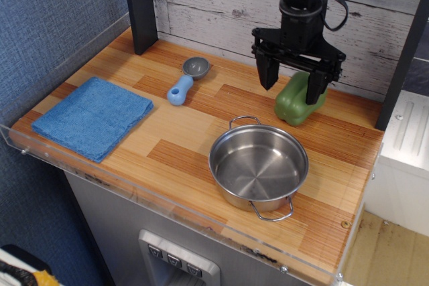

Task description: Put the pepper in the circle.

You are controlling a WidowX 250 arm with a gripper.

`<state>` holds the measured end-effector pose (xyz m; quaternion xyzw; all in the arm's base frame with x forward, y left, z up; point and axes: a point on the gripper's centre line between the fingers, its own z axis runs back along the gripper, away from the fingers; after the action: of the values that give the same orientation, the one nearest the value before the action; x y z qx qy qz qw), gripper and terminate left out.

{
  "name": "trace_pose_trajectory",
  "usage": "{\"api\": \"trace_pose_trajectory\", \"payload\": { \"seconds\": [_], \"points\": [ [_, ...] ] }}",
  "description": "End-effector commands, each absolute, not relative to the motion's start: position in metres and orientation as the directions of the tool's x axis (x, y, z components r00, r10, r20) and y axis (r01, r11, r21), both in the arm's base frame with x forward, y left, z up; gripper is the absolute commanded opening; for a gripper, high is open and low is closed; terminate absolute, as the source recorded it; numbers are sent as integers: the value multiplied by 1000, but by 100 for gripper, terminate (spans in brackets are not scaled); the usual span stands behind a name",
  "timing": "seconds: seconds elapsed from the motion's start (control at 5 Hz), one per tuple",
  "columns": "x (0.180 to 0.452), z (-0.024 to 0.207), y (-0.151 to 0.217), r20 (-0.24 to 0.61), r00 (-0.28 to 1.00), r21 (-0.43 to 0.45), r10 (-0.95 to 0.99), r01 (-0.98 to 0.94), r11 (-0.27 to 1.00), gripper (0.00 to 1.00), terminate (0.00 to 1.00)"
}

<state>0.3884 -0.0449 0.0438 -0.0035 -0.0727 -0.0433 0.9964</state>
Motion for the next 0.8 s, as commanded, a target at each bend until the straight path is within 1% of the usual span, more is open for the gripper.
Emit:
{"api": "trace_pose_trajectory", "payload": {
  "seconds": [0.0, 0.4, 0.6],
  "points": [
    [403, 49, -58, 195, 975, -3, -104, 107, 994, 100, 0],
    [404, 27, -61, 158, 982, -5, -103, 105, 994, 100, 0],
    [403, 27, -62, 155, 981, 1, -116, 117, 993, 0, 0]
  ]
}}
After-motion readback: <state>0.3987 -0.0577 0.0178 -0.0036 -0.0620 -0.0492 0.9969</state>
